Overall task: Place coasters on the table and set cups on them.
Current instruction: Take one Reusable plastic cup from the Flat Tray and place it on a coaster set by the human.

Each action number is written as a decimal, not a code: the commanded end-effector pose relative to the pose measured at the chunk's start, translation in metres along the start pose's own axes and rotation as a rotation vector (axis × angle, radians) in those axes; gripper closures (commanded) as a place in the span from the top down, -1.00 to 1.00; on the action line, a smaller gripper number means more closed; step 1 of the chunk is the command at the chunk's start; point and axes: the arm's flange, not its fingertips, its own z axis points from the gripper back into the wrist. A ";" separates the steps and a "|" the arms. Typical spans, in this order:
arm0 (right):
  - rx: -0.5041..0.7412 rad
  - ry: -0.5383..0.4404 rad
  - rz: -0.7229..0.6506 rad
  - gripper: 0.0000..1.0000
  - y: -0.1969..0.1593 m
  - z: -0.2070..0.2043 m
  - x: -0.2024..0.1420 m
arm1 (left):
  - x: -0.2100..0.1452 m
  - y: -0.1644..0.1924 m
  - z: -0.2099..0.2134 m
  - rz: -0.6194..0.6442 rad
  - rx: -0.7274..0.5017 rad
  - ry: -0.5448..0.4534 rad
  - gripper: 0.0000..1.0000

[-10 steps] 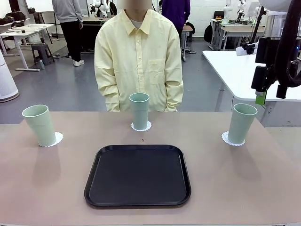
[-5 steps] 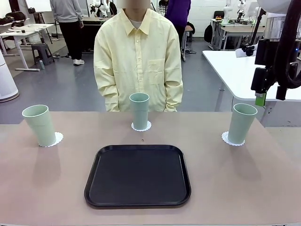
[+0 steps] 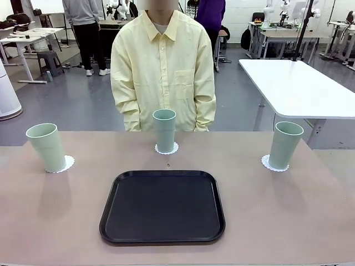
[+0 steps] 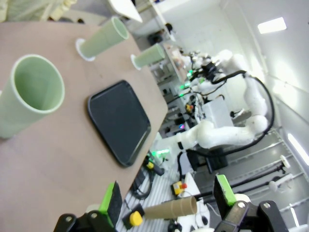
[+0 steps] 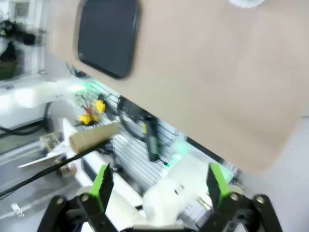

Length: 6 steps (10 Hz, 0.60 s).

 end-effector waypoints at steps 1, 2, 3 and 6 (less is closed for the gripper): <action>0.535 -0.148 0.009 1.00 -0.051 0.001 0.027 | 0.001 -0.002 0.001 -0.007 -0.007 -0.007 1.00; 0.744 -0.220 -0.003 1.00 -0.084 0.001 0.019 | 0.001 -0.002 0.001 -0.007 -0.007 -0.007 1.00; 0.804 -0.255 -0.028 1.00 -0.099 0.001 0.009 | 0.001 -0.002 0.001 -0.007 -0.007 -0.007 1.00; 0.935 -0.307 0.038 1.00 -0.124 0.011 -0.032 | 0.001 -0.002 0.001 -0.007 -0.007 -0.007 1.00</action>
